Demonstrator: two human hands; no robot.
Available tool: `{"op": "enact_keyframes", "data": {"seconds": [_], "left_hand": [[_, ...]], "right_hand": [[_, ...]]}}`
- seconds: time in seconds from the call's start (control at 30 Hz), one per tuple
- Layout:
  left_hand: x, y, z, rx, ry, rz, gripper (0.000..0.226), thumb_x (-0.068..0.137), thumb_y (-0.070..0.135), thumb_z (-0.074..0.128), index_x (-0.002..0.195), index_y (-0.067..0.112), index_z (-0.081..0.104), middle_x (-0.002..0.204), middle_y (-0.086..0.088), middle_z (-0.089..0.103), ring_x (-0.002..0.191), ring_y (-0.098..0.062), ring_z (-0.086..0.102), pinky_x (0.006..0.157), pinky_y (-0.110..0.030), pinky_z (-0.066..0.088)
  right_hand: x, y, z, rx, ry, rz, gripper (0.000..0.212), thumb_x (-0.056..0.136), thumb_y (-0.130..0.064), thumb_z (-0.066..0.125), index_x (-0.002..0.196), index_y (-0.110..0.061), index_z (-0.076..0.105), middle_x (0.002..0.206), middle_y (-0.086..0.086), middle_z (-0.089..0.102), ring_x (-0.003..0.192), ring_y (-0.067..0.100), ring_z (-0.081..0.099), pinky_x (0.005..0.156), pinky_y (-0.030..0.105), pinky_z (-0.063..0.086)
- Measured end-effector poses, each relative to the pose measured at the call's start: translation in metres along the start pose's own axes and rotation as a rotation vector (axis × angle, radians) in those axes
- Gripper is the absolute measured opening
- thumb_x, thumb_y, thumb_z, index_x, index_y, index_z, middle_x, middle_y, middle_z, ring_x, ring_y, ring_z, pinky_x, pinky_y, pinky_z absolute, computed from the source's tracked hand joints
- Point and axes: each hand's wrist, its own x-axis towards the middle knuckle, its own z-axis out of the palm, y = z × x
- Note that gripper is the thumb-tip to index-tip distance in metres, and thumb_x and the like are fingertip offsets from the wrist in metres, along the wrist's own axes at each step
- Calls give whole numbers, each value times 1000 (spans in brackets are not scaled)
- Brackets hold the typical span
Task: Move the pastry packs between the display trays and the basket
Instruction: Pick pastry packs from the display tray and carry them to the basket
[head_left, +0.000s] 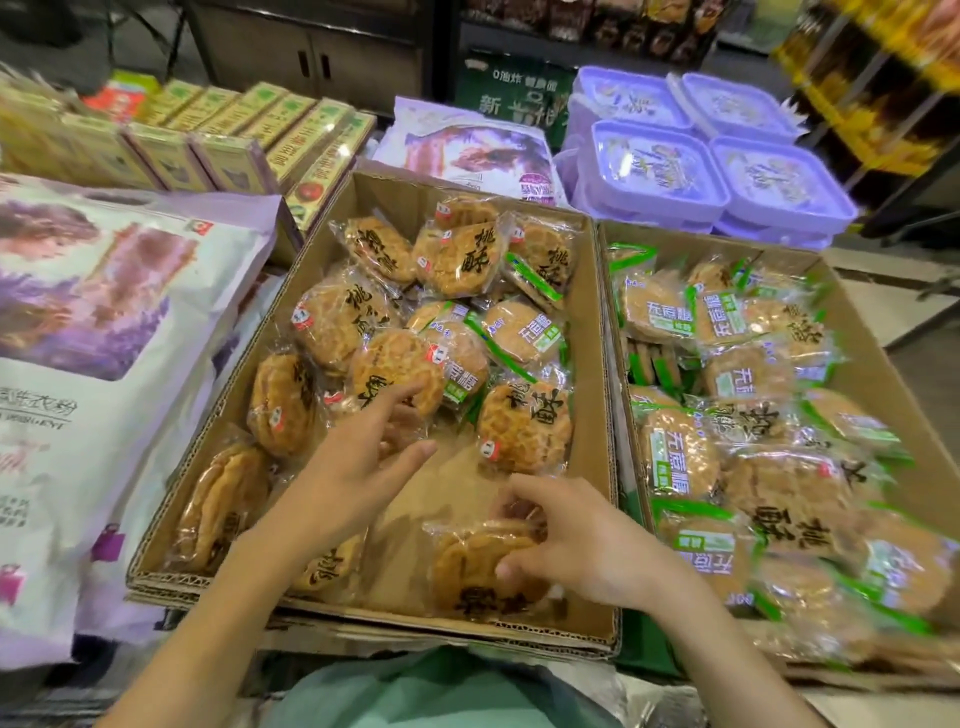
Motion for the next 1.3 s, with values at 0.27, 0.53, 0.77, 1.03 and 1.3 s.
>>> {"op": "enact_keyframes", "data": {"seconds": [0.27,0.53,0.77,1.03,1.3], "left_hand": [[67,22,65,-16,-119,-129,74,89,52,67,147,15,40,136,-7,56,127,-28,52,108,-47,44],[94,24,124,-72,107,-403,105,69,60,83,146,15,26,135,-14,53,124,-38,52,101,-55,48],[76,30,111,-232,186,-210,44,78,32,85,98,23,47,99,3,53,96,-20,54,77,-35,46],[10,35,45,-632,264,-140,44,77,32,88,104,34,53,111,-9,70,93,-25,71,80,-53,60],[-164,51,-17,-672,956,-164,37,83,16,79,107,36,59,104,-4,75,99,-25,72,79,-49,60]], "right_hand": [[-51,7,-12,734,683,-46,35,66,-20,93,92,-30,72,101,5,77,97,23,74,80,42,62],[-54,13,9,1179,958,-43,40,53,-33,95,86,-23,73,93,14,77,81,28,75,67,43,63],[-61,11,16,1370,929,21,60,69,-20,76,123,-4,57,97,13,77,89,24,75,75,42,63],[-74,10,27,1451,767,74,31,70,3,72,98,-3,61,105,21,74,87,25,74,71,31,63],[-46,-42,50,1336,332,-77,38,82,-16,64,119,-8,66,107,13,75,93,27,73,77,53,61]]}}
